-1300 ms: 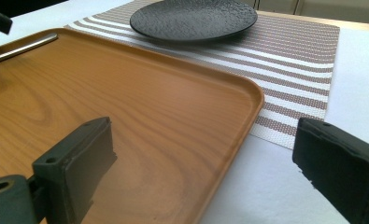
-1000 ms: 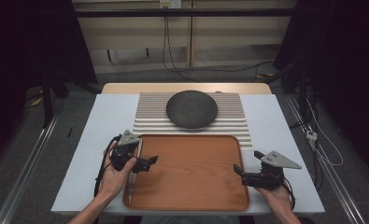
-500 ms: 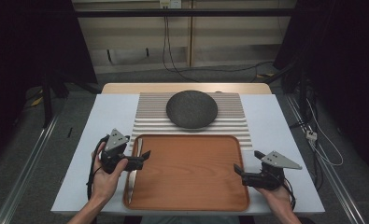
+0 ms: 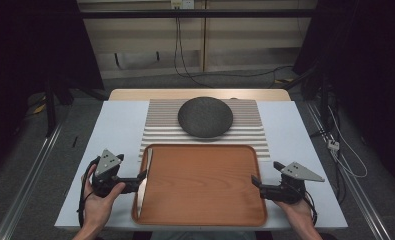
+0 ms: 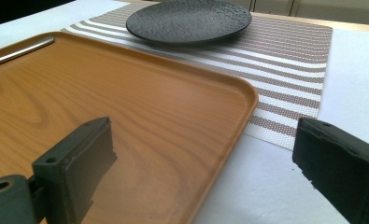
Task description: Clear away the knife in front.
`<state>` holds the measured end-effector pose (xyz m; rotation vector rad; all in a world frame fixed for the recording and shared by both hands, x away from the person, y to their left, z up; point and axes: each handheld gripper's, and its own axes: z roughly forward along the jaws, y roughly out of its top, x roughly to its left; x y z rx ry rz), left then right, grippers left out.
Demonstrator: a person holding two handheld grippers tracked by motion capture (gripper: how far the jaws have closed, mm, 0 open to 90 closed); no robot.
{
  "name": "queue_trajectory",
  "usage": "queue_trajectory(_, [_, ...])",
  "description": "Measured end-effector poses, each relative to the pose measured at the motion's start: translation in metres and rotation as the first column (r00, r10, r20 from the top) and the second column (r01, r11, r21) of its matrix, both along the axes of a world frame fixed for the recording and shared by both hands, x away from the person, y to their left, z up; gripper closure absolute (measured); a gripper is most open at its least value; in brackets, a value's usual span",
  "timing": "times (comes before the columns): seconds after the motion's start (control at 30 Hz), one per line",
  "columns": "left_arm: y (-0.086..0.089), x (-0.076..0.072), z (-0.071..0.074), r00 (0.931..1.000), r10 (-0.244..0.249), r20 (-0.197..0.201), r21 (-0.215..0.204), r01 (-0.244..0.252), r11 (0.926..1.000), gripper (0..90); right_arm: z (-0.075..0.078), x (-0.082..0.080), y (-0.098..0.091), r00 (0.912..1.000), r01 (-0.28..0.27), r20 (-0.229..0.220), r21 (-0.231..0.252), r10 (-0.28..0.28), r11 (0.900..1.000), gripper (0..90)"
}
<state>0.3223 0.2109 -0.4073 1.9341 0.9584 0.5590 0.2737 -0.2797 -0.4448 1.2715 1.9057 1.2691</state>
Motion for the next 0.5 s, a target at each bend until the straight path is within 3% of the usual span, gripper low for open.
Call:
queue_trajectory(0.1, [0.004,-0.003,-0.008,0.9994,0.028,-0.018,-0.009,-0.029,0.9996,6.4,0.0,0.001,0.001,1.0,-0.001,-0.002,-0.001,0.001,1.0,5.3])
queue_trajectory(0.2, [0.004,-0.007,-0.017,0.9987,0.022,-0.047,-0.015,-0.023,0.9996,6.4,0.0,0.0,0.001,1.0,0.001,0.0,0.0,-0.001,1.0,5.3])
queue_trajectory(0.4, [0.004,-0.008,-0.016,0.9997,0.024,-0.004,-0.004,-0.024,0.9997,6.4,0.001,-0.002,-0.001,1.0,0.004,0.007,-0.001,-0.004,1.0,5.3])
queue_trajectory(0.5, [0.004,-0.007,-0.017,0.9991,0.038,-0.017,-0.014,-0.038,0.9992,6.3,0.001,-0.001,-0.001,1.0,0.002,0.005,-0.001,-0.002,1.0,5.3])
